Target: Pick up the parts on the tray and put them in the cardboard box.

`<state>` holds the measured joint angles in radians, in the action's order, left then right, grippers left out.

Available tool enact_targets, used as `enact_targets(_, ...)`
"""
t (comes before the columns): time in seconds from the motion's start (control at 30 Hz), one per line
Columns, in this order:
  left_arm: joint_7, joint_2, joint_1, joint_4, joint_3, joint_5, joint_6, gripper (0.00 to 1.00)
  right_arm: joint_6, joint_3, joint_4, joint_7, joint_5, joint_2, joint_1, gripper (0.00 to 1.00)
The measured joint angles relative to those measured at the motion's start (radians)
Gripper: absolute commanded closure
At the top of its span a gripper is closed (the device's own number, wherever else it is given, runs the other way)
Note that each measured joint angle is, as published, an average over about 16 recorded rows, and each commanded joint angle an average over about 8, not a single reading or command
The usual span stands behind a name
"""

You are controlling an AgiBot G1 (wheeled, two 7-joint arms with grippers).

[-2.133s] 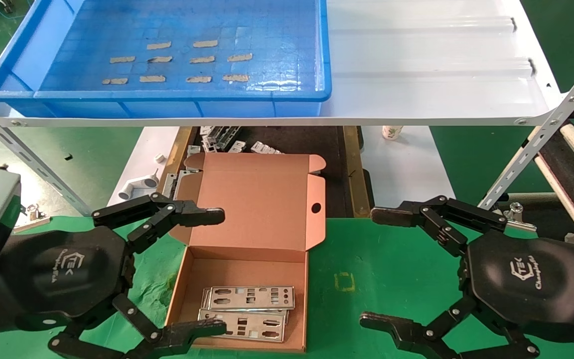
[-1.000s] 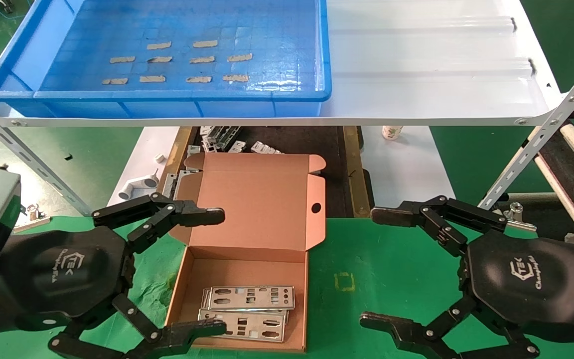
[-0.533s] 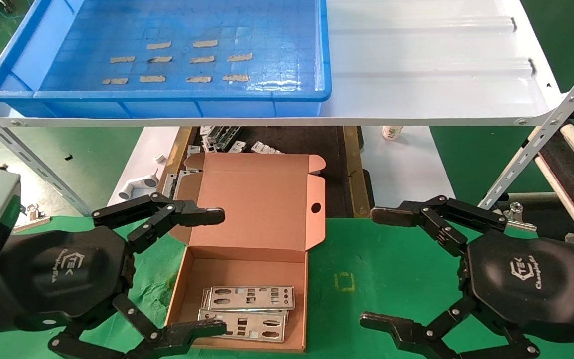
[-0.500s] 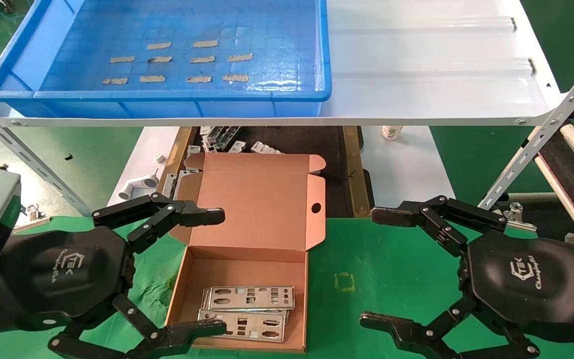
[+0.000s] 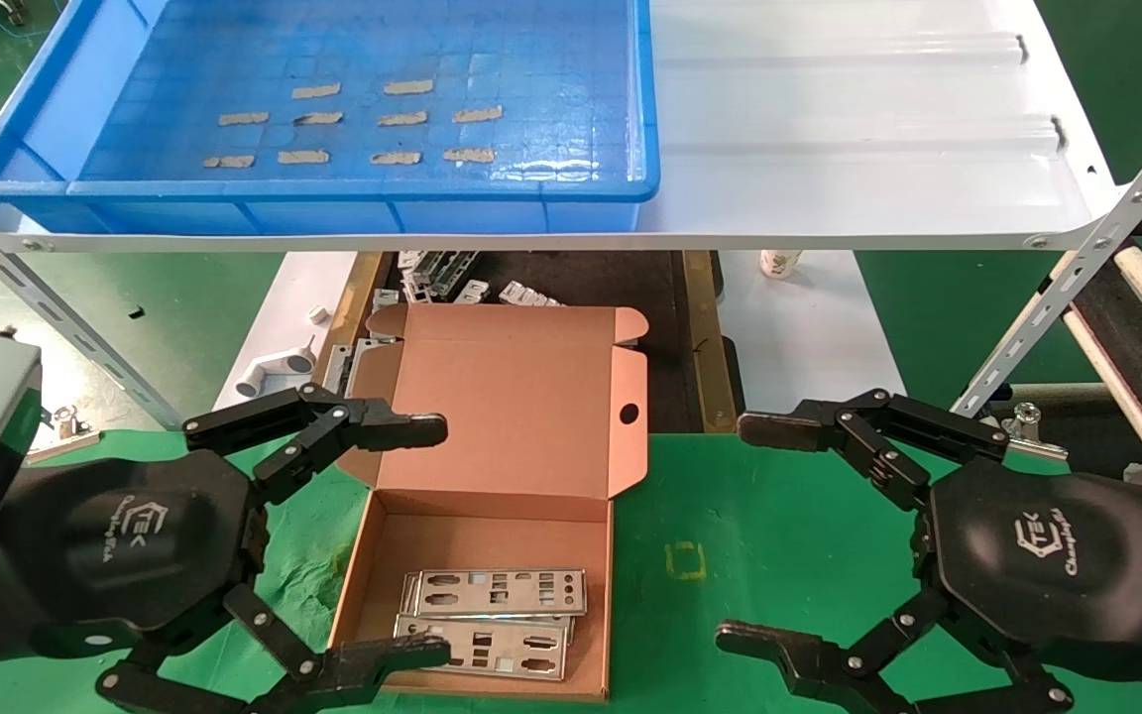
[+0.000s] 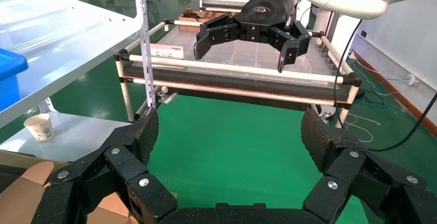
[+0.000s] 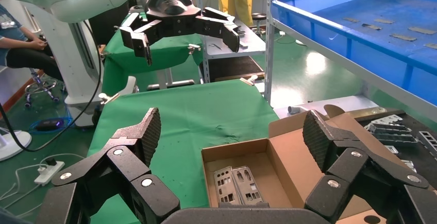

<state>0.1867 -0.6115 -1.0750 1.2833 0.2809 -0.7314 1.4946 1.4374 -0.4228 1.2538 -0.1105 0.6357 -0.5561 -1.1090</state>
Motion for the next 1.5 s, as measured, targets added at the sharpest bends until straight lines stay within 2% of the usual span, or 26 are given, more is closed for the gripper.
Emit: enact_targets(1.5,0.000,0.000,0.000,0.000,0.000,0.000,0.000,0.00,0.000,0.000,0.000,0.000,0.000,0.000,0.000,0.00)
